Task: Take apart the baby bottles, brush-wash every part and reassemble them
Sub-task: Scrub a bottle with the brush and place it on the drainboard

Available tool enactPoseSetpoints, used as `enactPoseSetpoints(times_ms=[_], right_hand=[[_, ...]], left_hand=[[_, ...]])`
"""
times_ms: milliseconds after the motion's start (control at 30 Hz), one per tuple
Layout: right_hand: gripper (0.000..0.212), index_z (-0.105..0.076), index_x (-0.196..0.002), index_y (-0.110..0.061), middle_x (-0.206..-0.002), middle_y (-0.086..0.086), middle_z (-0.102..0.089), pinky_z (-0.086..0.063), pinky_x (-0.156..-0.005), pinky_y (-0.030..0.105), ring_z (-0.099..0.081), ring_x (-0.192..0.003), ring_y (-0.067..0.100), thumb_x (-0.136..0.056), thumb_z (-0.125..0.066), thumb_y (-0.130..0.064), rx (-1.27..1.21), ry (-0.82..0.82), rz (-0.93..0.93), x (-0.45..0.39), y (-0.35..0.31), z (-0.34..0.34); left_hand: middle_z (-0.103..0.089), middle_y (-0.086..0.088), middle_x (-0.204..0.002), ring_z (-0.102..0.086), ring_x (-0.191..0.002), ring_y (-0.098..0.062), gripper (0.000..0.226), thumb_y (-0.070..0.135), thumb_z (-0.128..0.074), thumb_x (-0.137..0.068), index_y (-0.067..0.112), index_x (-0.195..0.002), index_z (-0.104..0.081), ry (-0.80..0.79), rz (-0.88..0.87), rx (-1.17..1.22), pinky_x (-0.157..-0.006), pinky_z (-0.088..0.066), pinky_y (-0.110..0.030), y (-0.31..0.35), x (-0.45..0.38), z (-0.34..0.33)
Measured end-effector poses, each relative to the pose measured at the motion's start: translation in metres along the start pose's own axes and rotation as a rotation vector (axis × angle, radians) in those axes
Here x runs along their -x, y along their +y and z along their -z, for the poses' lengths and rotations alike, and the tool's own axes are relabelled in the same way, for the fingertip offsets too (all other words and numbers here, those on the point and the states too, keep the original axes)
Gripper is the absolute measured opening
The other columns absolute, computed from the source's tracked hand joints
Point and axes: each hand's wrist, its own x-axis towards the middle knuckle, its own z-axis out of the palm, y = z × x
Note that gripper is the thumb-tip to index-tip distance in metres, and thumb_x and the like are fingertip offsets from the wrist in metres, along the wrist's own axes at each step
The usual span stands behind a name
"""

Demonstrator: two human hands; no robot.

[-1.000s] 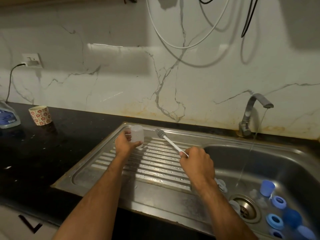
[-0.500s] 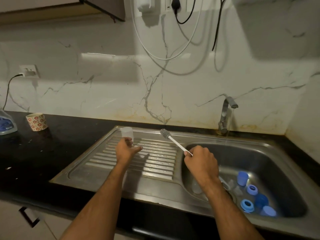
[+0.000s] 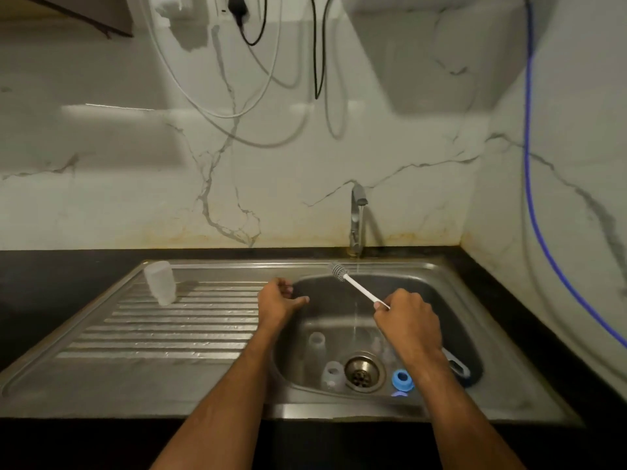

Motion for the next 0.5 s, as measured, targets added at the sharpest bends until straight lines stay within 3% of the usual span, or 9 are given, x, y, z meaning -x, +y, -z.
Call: enactPoseSetpoints(times_ms=[133,333,500], right_hand=[[0.029,-0.070,-0.096,-0.015,-0.083,0.002,-0.067,-0.044,-0.059,0.030,-0.061,-0.072,0.020,-0.099,-0.058,-0.040,0.026,-0.005,-0.060,-0.016,0.034,0.008],[0.027,-0.067,-0.097,-0.014,-0.086,0.002,-0.066,-0.048,-0.062,0.029,-0.061,-0.075,0.017,-0.100,-0.057,-0.039,0.067,0.015,-0.142,-0.044,0.068,0.009],[0.027,-0.069,-0.096,-0.016,-0.084,0.002,-0.066,-0.048,-0.066,0.027,-0.061,-0.074,0.015,-0.100,-0.056,-0.039,0.111,-0.005,-0.162,-0.062,0.082,-0.001]], left_hand=[[-0.069,-0.006,-0.101,-0.066,-0.090,-0.017,0.051,0.012,-0.093,-0.066,0.009,-0.108,-0.065,-0.070,-0.010,-0.006,-0.082,-0.057,-0.027,0.013,-0.001,-0.057],[-0.072,-0.008,-0.091,-0.070,-0.086,-0.020,0.041,0.013,-0.095,-0.064,0.006,-0.095,-0.069,-0.240,-0.028,-0.046,-0.081,-0.059,-0.030,0.019,0.001,-0.142],[-0.067,0.000,-0.079,-0.063,-0.075,-0.011,0.035,0.011,-0.093,-0.066,0.007,-0.092,-0.070,-0.387,-0.042,-0.143,-0.058,-0.045,-0.005,0.017,-0.008,-0.199]])
